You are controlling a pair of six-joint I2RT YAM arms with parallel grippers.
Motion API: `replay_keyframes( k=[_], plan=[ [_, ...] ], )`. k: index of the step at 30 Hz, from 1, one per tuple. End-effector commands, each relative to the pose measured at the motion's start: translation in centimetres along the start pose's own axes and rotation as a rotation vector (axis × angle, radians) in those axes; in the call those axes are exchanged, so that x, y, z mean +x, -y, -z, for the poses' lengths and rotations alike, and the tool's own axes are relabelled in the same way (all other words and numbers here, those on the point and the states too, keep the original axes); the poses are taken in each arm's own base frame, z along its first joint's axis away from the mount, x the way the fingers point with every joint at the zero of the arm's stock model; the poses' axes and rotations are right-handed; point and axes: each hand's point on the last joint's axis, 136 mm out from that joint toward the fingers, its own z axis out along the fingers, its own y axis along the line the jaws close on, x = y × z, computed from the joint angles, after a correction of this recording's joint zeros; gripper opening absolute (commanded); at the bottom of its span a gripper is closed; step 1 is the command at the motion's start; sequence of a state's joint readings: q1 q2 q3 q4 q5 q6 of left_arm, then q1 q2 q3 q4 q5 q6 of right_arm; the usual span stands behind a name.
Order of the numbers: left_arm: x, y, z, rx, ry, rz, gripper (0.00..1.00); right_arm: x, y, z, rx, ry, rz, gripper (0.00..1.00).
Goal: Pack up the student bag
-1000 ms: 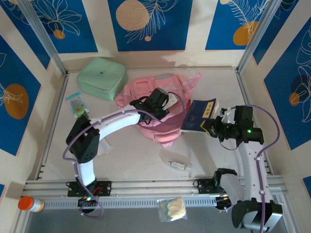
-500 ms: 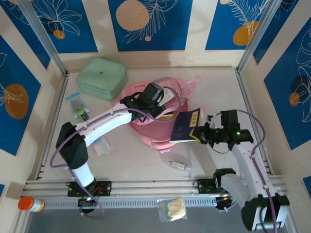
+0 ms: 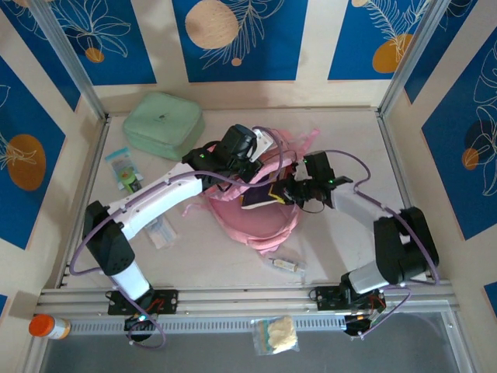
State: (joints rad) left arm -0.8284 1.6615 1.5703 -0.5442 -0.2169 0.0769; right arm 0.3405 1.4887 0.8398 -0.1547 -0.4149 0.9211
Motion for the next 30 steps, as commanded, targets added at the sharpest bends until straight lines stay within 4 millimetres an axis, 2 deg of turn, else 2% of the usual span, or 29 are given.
replay_keyframes(
  k=[1, 5, 7, 9, 12, 15, 18, 20, 24, 28, 30],
  plan=[
    [-4.9, -2.1, 3.2, -0.053, 0.162, 0.1, 0.0, -3.1, -0.3, -0.5, 0.028, 0.082, 0.039, 0.23],
    [-4.5, -1.9, 3.0, -0.039, 0.152, 0.107, 0.0, -2.5, 2.0, 0.0, 0.096, 0.096, 0.016, 0.34],
    [-4.5, -1.7, 3.0, -0.026, 0.153, 0.118, 0.0, -1.7, 2.6, 1.1, 0.103, 0.135, 0.017, 0.41],
    [-4.5, -1.4, 3.1, -0.005, 0.157, 0.123, 0.0, -1.0, 3.5, 2.5, 0.143, 0.168, 0.009, 0.43],
    [-4.6, -1.3, 3.1, 0.001, 0.161, 0.135, 0.0, 1.0, 4.5, 3.6, 0.206, 0.188, -0.012, 0.4],
    [-4.9, -1.1, 3.4, 0.015, 0.169, 0.138, 0.0, 3.5, 4.3, 2.4, 0.203, 0.167, -0.002, 0.3],
    [-4.8, -1.2, 3.3, 0.009, 0.169, 0.139, 0.0, 4.3, 3.5, 0.5, 0.2, 0.176, 0.038, 0.16],
    [-4.7, -1.2, 3.3, 0.014, 0.159, 0.157, 0.0, 3.8, 3.2, -0.4, 0.227, 0.202, 0.052, 0.11],
    [-4.6, -1.0, 3.3, 0.029, 0.147, 0.208, 0.0, 0.5, 2.3, -1.6, 0.244, 0.342, 0.088, 0.04],
    [-3.7, -1.1, 2.5, 0.014, 0.108, 0.232, 0.0, -4.0, 1.3, -1.0, 0.224, 0.504, 0.086, 0.03],
    [-3.6, -0.9, 2.2, 0.019, 0.107, 0.235, 0.0, -5.2, 1.5, -0.9, 0.253, 0.523, 0.087, 0.02]
  ],
)
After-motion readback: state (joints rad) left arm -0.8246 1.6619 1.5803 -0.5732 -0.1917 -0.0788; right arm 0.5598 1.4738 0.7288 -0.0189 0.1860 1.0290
